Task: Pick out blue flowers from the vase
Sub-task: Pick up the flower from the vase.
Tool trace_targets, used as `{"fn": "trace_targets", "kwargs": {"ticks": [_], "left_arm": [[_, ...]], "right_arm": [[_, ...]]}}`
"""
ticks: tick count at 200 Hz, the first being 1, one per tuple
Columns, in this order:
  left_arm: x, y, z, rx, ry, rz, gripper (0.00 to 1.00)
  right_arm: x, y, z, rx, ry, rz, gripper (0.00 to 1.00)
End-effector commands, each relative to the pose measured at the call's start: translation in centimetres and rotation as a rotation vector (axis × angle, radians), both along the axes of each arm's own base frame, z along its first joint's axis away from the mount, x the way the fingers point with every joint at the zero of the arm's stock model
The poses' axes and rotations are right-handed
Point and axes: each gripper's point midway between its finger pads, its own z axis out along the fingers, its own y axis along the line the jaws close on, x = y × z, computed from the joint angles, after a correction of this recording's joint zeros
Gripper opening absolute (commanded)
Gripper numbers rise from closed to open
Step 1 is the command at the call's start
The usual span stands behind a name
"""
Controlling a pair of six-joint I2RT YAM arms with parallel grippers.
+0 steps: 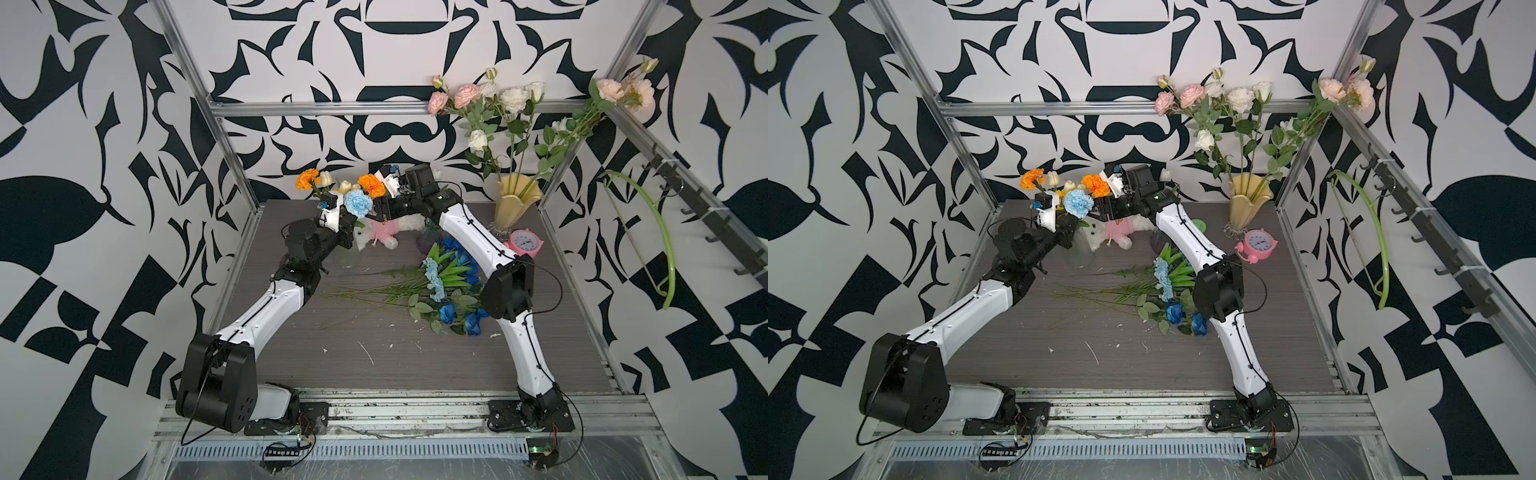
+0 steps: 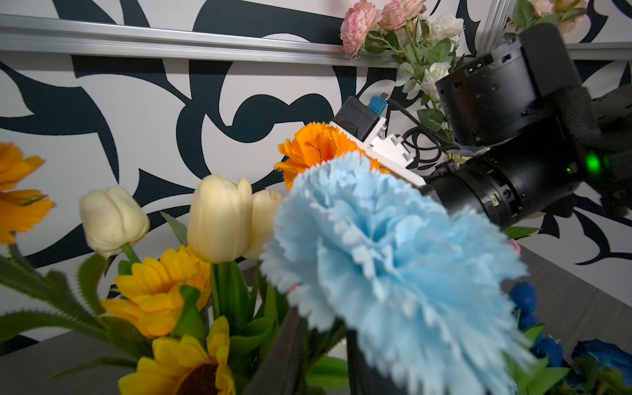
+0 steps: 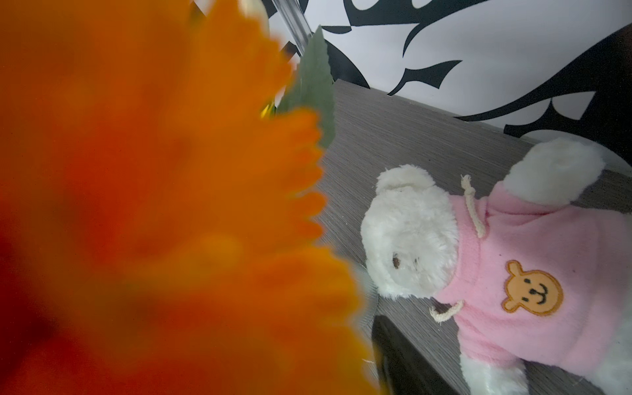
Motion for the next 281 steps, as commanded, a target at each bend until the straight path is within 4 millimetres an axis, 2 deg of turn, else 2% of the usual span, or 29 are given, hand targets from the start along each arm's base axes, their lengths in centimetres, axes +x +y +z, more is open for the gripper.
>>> {"fn": "trace_targets", "kwargs": {"ticks": [1, 41, 56, 92, 103, 107, 155, 218, 256, 281], "left_arm": [[0.1, 0.1, 3.4, -0.006, -0.093, -0.004, 0.18], [-0.2, 0.2, 4.5, 0.009, -0.12, -0.002, 0.1], [-0.4, 0.4, 4.9, 0.021, -0.124, 0.006, 0.0], [-1.3, 1.0, 6.4, 0.07, -0.141, 0.03, 0.0], [-1.2, 1.2, 6.1, 0.094, -0.134, 0.037, 0.0], [-2.1, 1.4, 7.4, 0.093, -0.165, 0.041, 0.0], [-3.3, 2.0, 9.6, 0.135, -0.192, 0.055, 0.0], [-5.2, 2.1, 14.9, 0.116, -0.249, 0.032, 0.0], [-7.7, 3.0, 18.0, 0.106, -0.276, 0.047, 0.0], [-9.3, 3.9, 19.2, 0.128, -0.261, 0.07, 0.0]], "right_arm": [[-0.9, 0.0, 4.0, 0.056, -0.063, 0.014, 0.69], [-0.9, -0.1, 4.0, 0.055, -0.063, 0.014, 0.69], [-0.9, 0.0, 3.8, 0.053, -0.061, 0.014, 0.69], [-0.9, 0.1, 3.9, 0.059, -0.061, 0.015, 0.69], [-0.9, 0.2, 3.8, 0.059, -0.06, 0.017, 0.69], [-0.9, 0.2, 3.9, 0.061, -0.06, 0.016, 0.69], [-1.1, 0.4, 3.8, 0.061, -0.06, 0.023, 0.69], [-1.3, 0.5, 3.8, 0.055, -0.062, 0.024, 0.69], [-1.4, 0.0, 3.9, 0.04, -0.075, 0.009, 0.69], [-1.3, -0.5, 3.9, 0.012, -0.094, -0.015, 0.69]]}}
